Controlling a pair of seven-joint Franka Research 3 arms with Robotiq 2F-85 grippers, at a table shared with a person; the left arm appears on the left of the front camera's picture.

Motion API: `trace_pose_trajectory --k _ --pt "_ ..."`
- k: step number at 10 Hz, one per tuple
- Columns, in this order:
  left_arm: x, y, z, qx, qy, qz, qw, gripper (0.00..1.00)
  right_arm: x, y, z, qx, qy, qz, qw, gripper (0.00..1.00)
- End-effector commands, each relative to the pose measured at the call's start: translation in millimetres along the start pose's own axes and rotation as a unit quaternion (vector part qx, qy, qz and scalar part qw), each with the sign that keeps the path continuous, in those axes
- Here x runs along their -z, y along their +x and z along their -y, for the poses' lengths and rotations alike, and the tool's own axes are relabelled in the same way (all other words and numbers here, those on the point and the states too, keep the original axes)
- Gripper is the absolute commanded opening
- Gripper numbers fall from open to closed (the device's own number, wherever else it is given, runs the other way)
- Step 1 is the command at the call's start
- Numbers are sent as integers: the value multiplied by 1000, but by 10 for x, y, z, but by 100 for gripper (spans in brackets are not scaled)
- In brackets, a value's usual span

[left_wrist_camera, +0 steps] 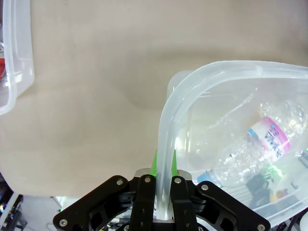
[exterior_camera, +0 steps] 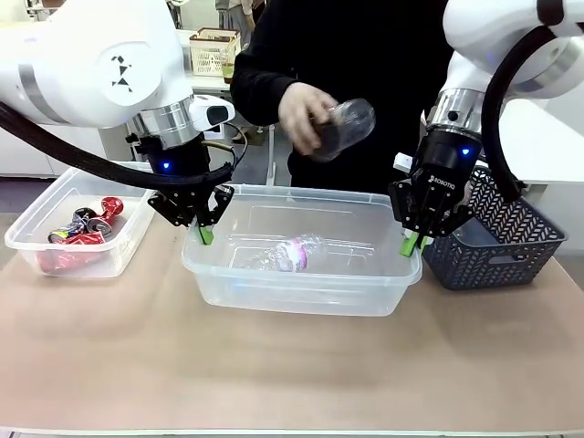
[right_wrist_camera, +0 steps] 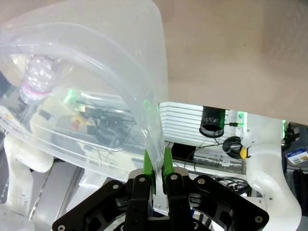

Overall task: Sort the waste into each basket.
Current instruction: Offer the picked Organizing box to the human.

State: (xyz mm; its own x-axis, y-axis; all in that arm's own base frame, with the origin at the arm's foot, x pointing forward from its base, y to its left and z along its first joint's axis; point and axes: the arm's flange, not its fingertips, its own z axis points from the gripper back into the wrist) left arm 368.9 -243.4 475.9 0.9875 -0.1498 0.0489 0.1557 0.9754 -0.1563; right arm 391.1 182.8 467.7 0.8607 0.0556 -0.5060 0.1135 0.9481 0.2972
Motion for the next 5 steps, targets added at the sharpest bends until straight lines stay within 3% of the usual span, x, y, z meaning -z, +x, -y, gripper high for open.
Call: trace_pose_trajectory --k 1,5 --pt "-41 -9 -41 -2 4 -2 1000 0 -51 -32 16 -5 0 1 1000 0" --pt "-41 -9 -41 -2 4 -2 1000 0 -51 -32 16 -5 0 1 1000 0"
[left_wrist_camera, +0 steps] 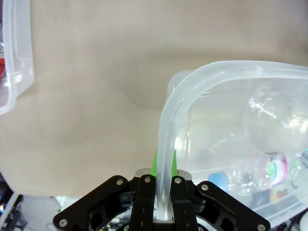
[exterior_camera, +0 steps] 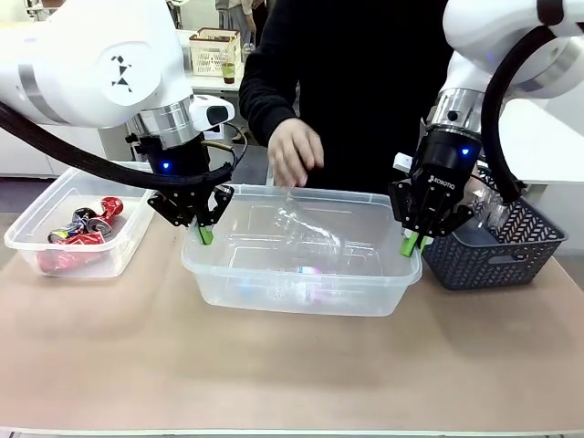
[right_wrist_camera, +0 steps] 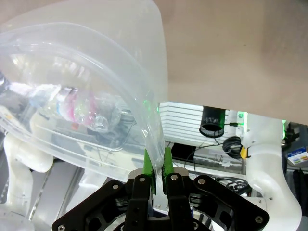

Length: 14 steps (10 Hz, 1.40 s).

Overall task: Sort the waste into each basket.
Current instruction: Offer the picked Organizing box to the human.

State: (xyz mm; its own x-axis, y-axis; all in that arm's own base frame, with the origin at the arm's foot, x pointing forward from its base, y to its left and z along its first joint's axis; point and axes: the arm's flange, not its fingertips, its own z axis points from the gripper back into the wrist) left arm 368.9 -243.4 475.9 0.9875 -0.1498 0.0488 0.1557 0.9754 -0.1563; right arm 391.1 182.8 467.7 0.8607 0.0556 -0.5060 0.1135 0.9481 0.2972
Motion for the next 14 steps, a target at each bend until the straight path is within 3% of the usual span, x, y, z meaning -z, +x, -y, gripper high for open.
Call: trace_pose_trajectory --k 1,14 --pt "-41 -9 -42 -2 4 -2 1000 0 -51 -32 16 -5 0 1 1000 0" --pt "-41 -9 -42 -2 4 -2 1000 0 -51 -32 16 -5 0 1 1000 0"
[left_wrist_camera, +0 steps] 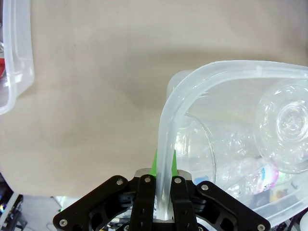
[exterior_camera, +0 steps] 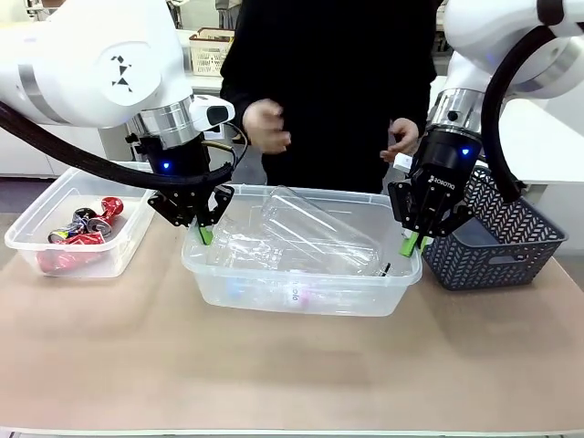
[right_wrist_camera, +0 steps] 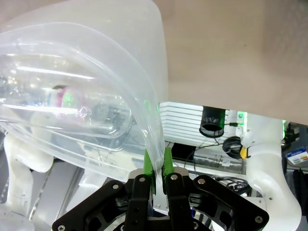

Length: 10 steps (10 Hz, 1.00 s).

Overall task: Sort the waste into each basket.
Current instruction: Offer the picked Organizing box to the human.

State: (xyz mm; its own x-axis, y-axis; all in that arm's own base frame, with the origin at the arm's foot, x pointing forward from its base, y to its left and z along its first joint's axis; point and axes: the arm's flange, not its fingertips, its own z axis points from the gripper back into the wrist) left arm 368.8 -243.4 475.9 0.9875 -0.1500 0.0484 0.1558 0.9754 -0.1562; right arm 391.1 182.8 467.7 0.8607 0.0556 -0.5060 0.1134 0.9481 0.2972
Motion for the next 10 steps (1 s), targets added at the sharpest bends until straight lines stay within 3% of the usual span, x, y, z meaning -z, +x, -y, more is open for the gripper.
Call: trace_pose_trajectory --k 1,8,9,10 --pt "-41 -8 -42 -2 4 -2 1000 0 -51 -32 16 -5 0 1 1000 0" --pt "-41 -8 -42 -2 4 -2 1000 0 -51 -32 16 -5 0 1 1000 0" --pt "0 0 0 0 0 0 1000 4 0 0 0 0 0 0 1000 9" --pt "-16 190 -3 14 -7 0 1000 4 -135 121 -111 8 -27 3 1000 9"
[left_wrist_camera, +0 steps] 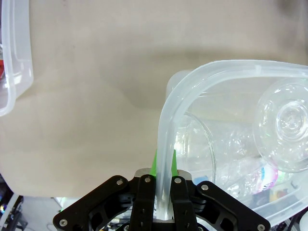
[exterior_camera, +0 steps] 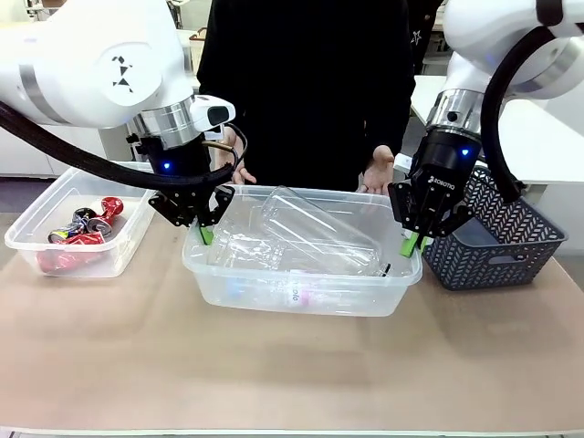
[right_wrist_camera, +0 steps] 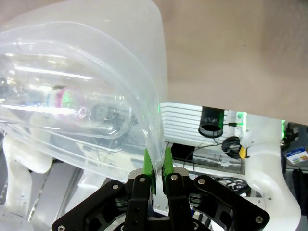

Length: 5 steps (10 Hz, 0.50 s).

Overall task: Sort the waste into each basket.
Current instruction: Offer the picked Organizing box to the human.

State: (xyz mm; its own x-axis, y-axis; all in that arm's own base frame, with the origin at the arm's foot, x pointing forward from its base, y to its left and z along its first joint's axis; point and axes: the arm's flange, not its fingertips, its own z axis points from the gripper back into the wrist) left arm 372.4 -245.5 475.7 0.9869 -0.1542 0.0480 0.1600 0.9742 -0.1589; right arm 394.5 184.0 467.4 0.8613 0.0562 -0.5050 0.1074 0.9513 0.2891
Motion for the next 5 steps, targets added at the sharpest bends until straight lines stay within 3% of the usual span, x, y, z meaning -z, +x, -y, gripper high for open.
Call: trace_pose_trajectory --k 1,5 --pt "-50 384 -16 -15 12 14 1000 4 -274 219 -241 25 -55 32 998 9" --pt "-63 1229 -226 -50 16 36 998 4 -674 1026 -529 3 -57 0 998 9"
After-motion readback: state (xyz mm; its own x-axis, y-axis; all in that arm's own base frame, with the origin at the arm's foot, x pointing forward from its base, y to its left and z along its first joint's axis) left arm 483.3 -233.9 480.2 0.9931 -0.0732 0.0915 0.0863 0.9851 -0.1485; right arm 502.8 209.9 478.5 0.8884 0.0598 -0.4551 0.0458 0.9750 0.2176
